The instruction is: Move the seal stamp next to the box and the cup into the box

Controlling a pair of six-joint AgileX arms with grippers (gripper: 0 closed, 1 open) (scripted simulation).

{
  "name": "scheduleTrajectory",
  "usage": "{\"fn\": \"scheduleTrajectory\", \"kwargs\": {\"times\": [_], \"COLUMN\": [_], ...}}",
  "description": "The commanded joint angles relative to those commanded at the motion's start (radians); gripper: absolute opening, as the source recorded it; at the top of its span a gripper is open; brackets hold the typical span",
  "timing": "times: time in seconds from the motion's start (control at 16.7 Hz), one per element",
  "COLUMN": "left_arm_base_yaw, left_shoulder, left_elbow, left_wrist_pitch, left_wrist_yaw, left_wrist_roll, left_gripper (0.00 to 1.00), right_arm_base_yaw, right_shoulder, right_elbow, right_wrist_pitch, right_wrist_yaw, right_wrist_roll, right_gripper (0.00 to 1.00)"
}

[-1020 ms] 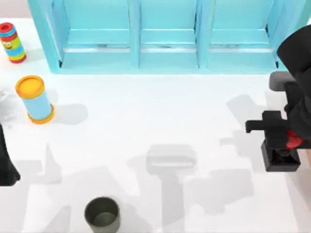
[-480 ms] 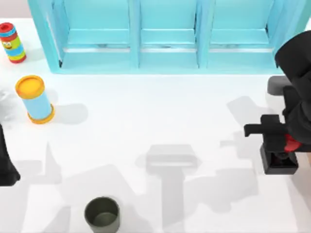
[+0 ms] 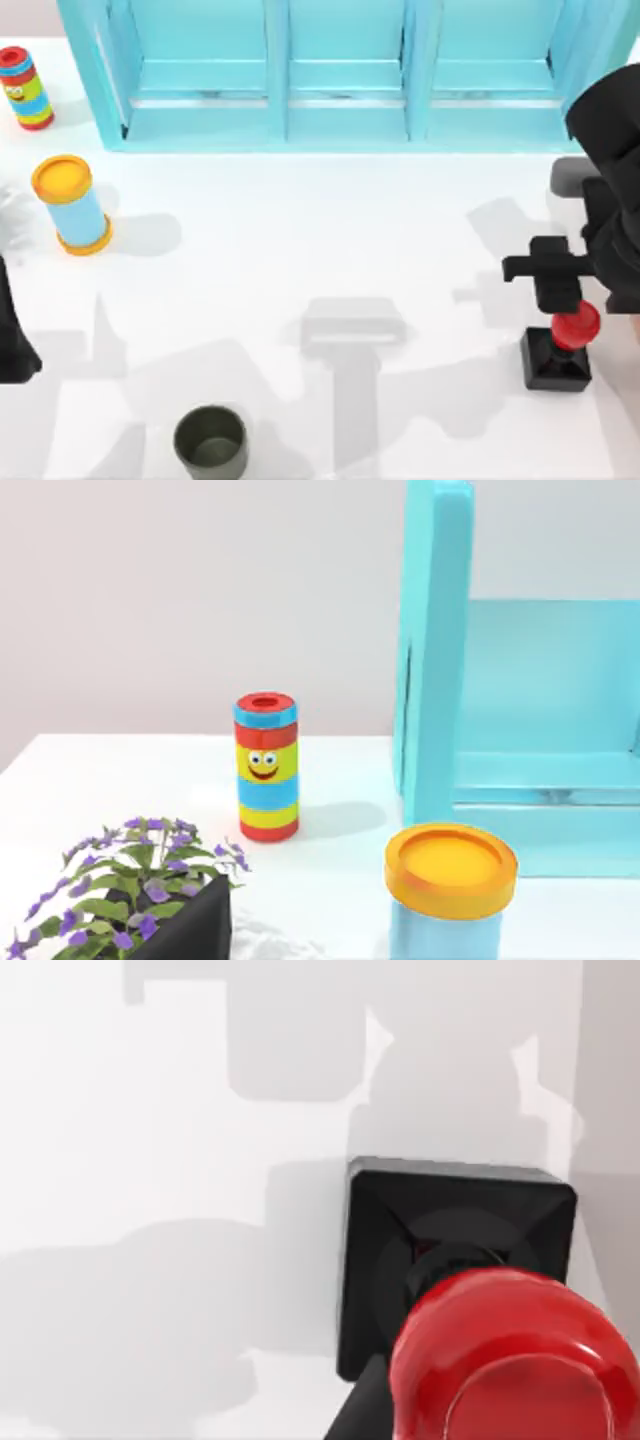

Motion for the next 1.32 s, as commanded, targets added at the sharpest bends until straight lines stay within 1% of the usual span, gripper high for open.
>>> {"fn": "scheduleTrajectory", "kwargs": {"times": [0.18, 0.24, 0.78, 1.32], "left_arm_base_yaw": [0.0, 0.0, 0.0, 0.0], "left_shoulder": [0.0, 0.0, 0.0, 0.0], "left_elbow": [0.0, 0.0, 0.0, 0.0], "left_wrist_pitch": [0.0, 0.0, 0.0, 0.0], "left_wrist_yaw": [0.0, 0.0, 0.0, 0.0], "left_wrist_roll": [0.0, 0.0, 0.0, 0.0], "left_gripper": [1.0, 1.0, 1.0, 1.0], "right_arm_base_yaw": [0.0, 0.0, 0.001, -0.001], "right_shoulder": [0.0, 0.0, -0.001, -0.006], "right_elbow": [0.0, 0.0, 0.001, 0.141], "right_wrist_pitch": [0.0, 0.0, -0.001, -0.144], "right_wrist_yaw": [0.0, 0.0, 0.0, 0.0], "right_wrist_roll": [0.0, 0.0, 0.0, 0.0], "right_gripper": [0.98, 1.0, 1.0, 1.0]}}
